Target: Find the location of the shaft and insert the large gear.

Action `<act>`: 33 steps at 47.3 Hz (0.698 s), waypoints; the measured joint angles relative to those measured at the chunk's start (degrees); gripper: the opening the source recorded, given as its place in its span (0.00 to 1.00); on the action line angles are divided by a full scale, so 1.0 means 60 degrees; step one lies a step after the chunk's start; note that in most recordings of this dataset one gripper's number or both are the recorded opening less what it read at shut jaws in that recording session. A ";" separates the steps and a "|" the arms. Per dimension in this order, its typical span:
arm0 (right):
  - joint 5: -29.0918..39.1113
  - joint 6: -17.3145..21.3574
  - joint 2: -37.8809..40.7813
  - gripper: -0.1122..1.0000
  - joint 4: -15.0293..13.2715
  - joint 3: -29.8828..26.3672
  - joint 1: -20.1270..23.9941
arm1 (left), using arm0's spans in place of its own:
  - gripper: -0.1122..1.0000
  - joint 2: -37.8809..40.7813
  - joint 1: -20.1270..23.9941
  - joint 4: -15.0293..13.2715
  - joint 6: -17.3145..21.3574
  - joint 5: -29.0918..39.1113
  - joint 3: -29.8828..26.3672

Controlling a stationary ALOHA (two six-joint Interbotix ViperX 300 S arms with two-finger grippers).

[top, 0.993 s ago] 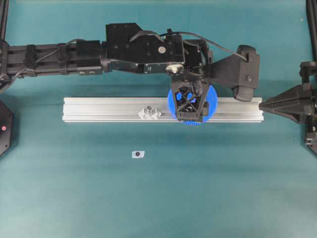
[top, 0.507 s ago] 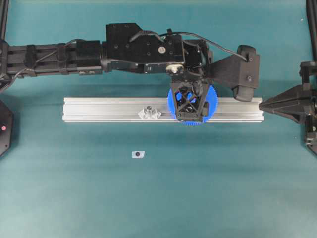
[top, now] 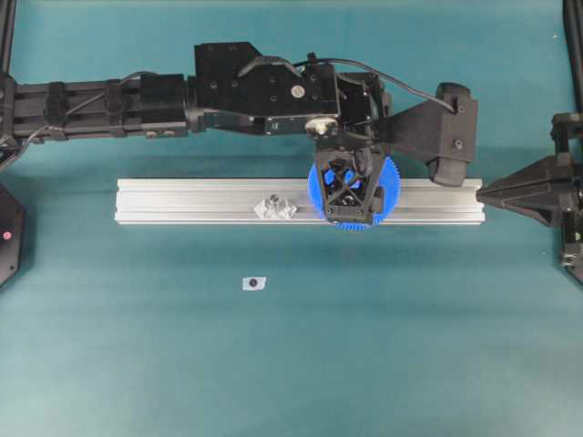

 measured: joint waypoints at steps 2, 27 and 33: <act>0.0000 0.0000 0.0000 0.10 0.0000 -0.0015 0.0000 | 0.91 0.0000 0.0000 0.0000 0.0000 -0.0015 0.0000; 0.0000 0.0000 -0.0015 0.10 0.0000 0.0044 0.0000 | 0.91 0.0000 0.0000 0.0000 -0.0161 0.0015 0.0000; 0.0000 0.0000 -0.0044 0.10 0.0000 0.0044 0.0000 | 0.91 0.0000 0.0000 0.0000 -0.0234 0.0029 0.0000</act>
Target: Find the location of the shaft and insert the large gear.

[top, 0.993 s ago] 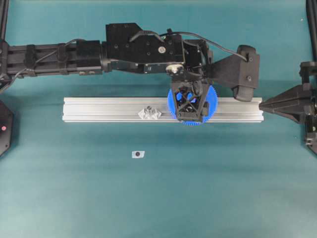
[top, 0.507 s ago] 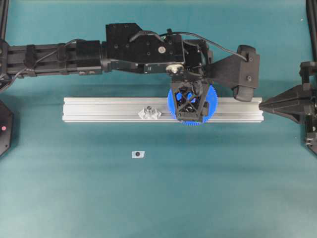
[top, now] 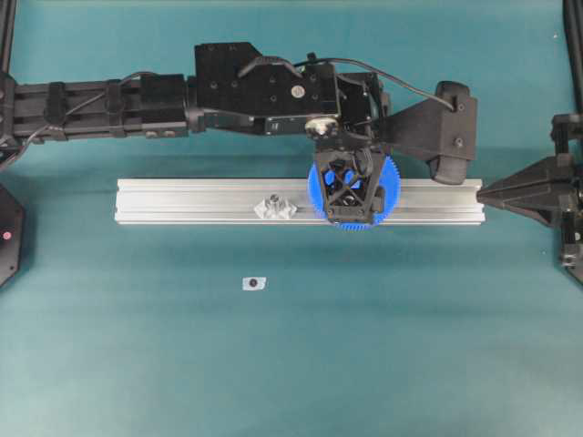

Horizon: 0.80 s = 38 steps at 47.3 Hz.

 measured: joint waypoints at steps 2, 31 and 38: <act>-0.0015 0.0000 -0.0015 0.10 0.0000 0.0000 0.0015 | 0.91 -0.0015 0.0000 0.0000 -0.0015 0.0000 0.0000; 0.0000 0.0000 -0.0059 0.10 0.0000 0.0000 0.0000 | 0.91 0.0000 0.0000 0.0000 -0.0161 0.0029 -0.0015; 0.0000 0.0000 -0.0059 0.10 0.0000 0.0015 0.0000 | 0.91 0.0000 0.0000 0.0000 -0.0161 0.0117 -0.0059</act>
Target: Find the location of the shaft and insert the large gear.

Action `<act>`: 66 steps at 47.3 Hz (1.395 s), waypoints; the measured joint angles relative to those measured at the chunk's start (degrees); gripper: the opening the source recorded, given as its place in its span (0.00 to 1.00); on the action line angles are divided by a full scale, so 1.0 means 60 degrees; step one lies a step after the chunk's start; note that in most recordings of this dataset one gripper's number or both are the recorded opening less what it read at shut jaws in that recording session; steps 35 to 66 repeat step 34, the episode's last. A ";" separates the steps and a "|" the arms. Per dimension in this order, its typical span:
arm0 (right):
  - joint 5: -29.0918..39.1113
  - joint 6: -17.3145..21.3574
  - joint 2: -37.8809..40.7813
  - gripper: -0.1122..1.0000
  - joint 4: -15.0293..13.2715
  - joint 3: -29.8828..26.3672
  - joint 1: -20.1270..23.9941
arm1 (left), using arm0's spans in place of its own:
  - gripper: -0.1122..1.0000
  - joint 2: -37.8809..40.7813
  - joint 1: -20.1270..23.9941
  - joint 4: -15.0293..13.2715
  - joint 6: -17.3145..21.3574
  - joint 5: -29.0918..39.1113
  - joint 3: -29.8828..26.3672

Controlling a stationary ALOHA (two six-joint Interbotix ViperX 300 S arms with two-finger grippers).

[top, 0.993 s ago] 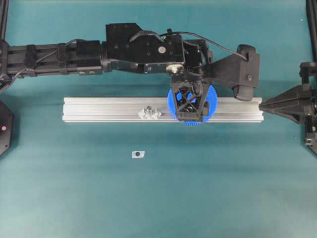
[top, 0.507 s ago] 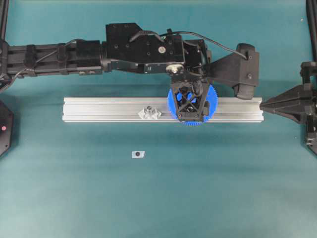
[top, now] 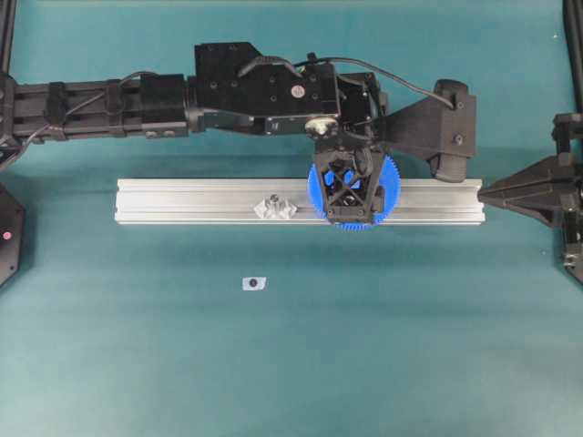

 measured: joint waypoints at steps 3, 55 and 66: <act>0.0000 0.0000 -0.0015 0.10 0.0000 -0.0015 0.0000 | 0.91 0.0000 0.0000 0.0000 0.0000 0.0059 -0.0059; 0.0000 0.0000 0.0000 0.10 0.0000 0.0088 0.0000 | 0.91 0.0234 0.0000 0.0000 0.0073 0.0381 -0.0571; 0.0000 0.0000 0.0000 0.10 0.0000 0.0088 0.0000 | 0.91 0.0234 0.0000 0.0000 0.0073 0.0381 -0.0571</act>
